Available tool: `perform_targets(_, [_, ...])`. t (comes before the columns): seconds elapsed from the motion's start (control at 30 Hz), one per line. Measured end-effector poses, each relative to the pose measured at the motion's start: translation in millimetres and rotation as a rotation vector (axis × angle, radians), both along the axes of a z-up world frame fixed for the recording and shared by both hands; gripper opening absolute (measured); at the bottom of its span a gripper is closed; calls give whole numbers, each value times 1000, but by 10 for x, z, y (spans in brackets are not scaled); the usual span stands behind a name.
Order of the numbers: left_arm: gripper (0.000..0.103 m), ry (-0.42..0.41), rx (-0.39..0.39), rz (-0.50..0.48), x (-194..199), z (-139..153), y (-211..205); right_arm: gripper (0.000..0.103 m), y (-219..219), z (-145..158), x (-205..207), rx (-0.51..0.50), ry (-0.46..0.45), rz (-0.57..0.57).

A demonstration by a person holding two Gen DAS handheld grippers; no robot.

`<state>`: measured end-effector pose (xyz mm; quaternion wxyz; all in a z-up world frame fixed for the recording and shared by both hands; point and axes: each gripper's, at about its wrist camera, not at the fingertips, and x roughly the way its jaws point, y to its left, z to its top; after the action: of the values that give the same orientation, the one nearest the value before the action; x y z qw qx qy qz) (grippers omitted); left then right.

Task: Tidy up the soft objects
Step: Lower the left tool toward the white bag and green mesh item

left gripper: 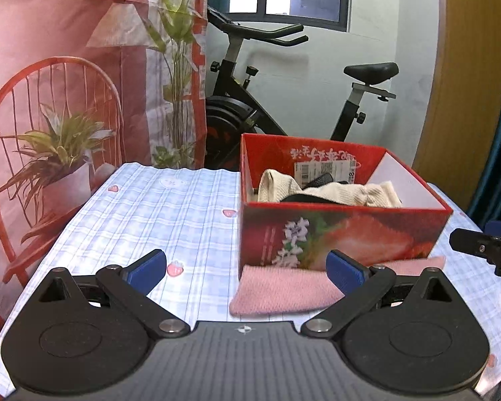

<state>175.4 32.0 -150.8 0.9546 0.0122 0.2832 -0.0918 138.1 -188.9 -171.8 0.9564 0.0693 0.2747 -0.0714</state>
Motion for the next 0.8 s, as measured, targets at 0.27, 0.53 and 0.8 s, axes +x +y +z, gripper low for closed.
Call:
perform_targets(0.27, [102, 20, -26, -17, -312, -164, -70, 103, 62, -145, -387, -71, -13, -23])
perform_targets(0.53, [102, 87, -44, -34, -400, -404, -121, 103, 71, -428, -610, -90, 41, -31])
perform_targets(0.8, [100, 132, -32, -31, -364, -541, -129, 102, 72, -695, -578, -46, 112, -17])
